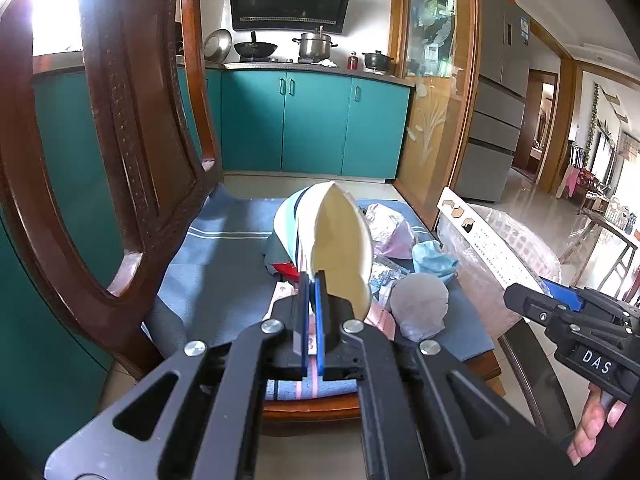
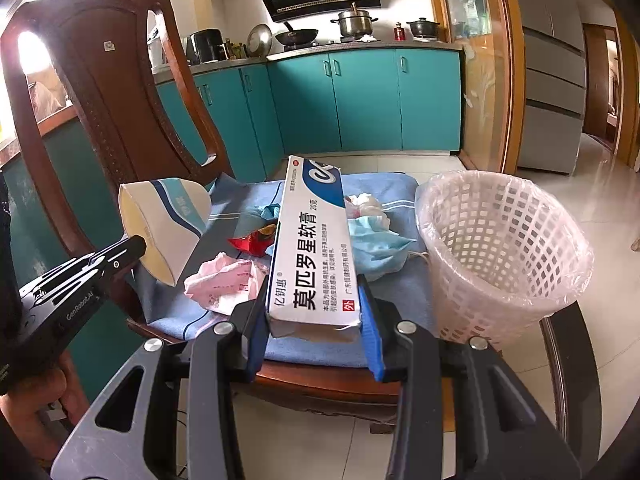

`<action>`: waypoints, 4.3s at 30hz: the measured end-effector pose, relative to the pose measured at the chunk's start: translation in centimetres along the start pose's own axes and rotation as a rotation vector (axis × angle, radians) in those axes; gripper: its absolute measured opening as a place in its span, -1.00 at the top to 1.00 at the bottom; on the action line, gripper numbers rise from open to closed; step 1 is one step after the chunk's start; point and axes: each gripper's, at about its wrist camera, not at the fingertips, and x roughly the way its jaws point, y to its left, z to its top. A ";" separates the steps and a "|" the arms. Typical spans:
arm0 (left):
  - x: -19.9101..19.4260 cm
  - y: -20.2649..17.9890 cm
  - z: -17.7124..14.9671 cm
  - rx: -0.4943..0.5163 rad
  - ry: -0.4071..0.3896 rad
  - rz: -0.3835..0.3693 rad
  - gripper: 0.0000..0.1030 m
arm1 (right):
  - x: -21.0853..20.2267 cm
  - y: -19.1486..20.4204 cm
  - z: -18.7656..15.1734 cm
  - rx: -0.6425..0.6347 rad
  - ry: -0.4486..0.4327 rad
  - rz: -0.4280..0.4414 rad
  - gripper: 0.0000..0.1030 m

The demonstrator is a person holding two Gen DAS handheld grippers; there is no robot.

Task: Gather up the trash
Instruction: 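Carry the paper cup into the white basket and open the left tool while the right tool carries the box, then lower the medicine box into the white basket and open the right tool, then move both tools back above the trash on the cushion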

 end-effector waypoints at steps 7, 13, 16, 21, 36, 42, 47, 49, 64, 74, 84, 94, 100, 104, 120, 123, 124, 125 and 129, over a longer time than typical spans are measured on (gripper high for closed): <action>-0.1 0.1 -0.1 0.003 0.000 0.000 0.94 | 0.2 0.5 0.0 -0.007 -0.001 0.005 0.23; -0.3 -0.1 0.0 0.015 -0.012 -0.020 0.94 | -0.6 0.4 0.3 0.003 -0.037 0.020 0.23; -0.1 -0.7 0.1 0.030 -0.023 -0.050 0.94 | -1.8 0.2 0.9 -0.004 -0.086 0.012 0.23; 1.3 -3.4 1.2 0.069 -0.013 -0.127 0.94 | -3.6 -1.5 1.7 0.005 -0.159 -0.020 0.23; 12.6 -22.1 7.0 0.268 0.089 -0.310 -0.67 | -6.8 -14.3 2.5 0.288 -0.274 -0.216 0.23; 10.6 -16.6 4.8 0.203 0.083 -0.229 -0.74 | -6.7 -14.0 2.5 0.261 -0.263 -0.193 0.23; 5.3 -8.2 3.0 0.118 0.070 -0.118 -0.90 | -5.9 -13.5 2.6 0.234 -0.241 -0.180 0.23; 3.5 -4.7 2.2 0.073 0.063 -0.062 -0.93 | -5.5 -13.2 2.6 0.220 -0.230 -0.184 0.23; 1.8 0.9 0.2 0.018 0.077 -0.015 -0.93 | 3.6 -17.7 5.2 0.258 -0.056 -0.377 0.23; 2.0 1.9 0.0 -0.021 0.103 -0.040 -0.93 | 9.4 -21.9 4.0 0.331 0.135 -0.502 -0.04; 1.5 1.5 -0.1 -0.019 0.106 -0.054 -0.93 | -1.9 -9.4 3.5 0.219 -0.235 -0.288 -0.94; 1.4 0.4 -0.9 0.013 0.127 -0.033 -0.92 | -1.1 0.6 -0.5 -0.060 -0.137 -0.197 -0.93; 2.3 0.2 -1.1 0.012 0.145 -0.028 -0.92 | -1.6 0.4 -0.5 -0.030 -0.132 -0.186 -0.93; 2.4 0.1 -1.2 0.014 0.148 -0.030 -0.92 | -1.5 -0.4 -0.4 -0.007 -0.133 -0.189 -0.93; 2.5 0.3 -1.4 0.010 0.165 -0.029 -0.92 | -1.3 -0.9 -0.3 0.007 -0.115 -0.184 -0.93; 2.4 0.3 -1.4 0.008 0.166 -0.029 -0.92 | -1.2 -0.8 -0.4 0.004 -0.112 -0.185 -0.93; 2.5 0.2 -1.4 0.010 0.168 -0.030 -0.92 | -1.1 -0.8 -0.4 0.003 -0.111 -0.185 -0.93; 2.5 0.3 -1.5 0.011 0.168 -0.029 -0.92 | -1.1 -0.8 -0.4 0.003 -0.108 -0.183 -0.93; 2.6 0.3 -1.5 0.010 0.170 -0.031 -0.92 | -0.7 -0.9 -0.5 0.008 -0.097 -0.175 -0.93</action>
